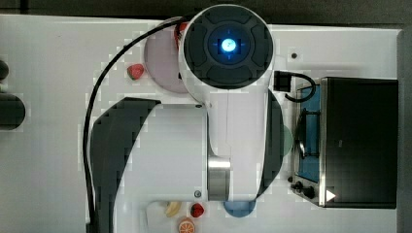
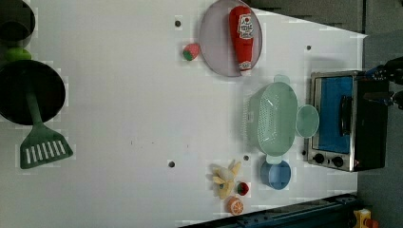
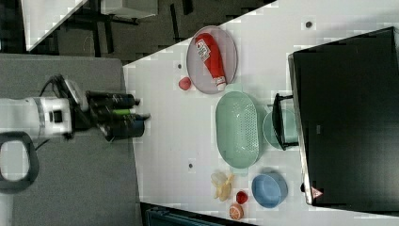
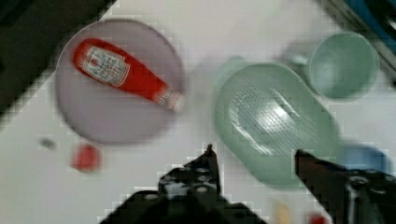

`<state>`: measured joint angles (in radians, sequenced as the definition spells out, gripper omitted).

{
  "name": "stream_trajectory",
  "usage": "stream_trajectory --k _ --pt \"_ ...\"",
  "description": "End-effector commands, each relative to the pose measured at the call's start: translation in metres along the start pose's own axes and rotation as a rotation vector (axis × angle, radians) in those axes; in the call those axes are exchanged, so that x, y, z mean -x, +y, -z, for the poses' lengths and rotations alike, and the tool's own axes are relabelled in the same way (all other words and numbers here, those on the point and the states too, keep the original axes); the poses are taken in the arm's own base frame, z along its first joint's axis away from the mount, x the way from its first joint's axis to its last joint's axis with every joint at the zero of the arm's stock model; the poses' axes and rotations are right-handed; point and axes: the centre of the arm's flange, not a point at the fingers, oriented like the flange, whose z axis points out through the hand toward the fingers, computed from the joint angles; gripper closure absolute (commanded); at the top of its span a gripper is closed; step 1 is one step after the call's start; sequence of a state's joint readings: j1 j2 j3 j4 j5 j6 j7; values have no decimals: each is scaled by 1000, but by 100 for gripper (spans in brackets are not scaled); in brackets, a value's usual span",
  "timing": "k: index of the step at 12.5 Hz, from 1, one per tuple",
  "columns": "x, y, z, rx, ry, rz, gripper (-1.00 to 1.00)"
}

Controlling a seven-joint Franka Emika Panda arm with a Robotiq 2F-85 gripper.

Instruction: Drag strainer right to left.

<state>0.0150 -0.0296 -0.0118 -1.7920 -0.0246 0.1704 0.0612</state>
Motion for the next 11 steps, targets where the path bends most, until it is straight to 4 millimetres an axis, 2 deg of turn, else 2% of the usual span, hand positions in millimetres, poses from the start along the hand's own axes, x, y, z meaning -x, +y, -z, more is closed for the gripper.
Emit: stream_trajectory --k 1,3,6,11 --pt "63 130 100 -13 18 -100 -59" --pt "63 129 94 -3 10 -98 -99" --pt "66 125 56 54 -41 -91 -100" --pt "58 106 -46 54 -34 -101 -100"
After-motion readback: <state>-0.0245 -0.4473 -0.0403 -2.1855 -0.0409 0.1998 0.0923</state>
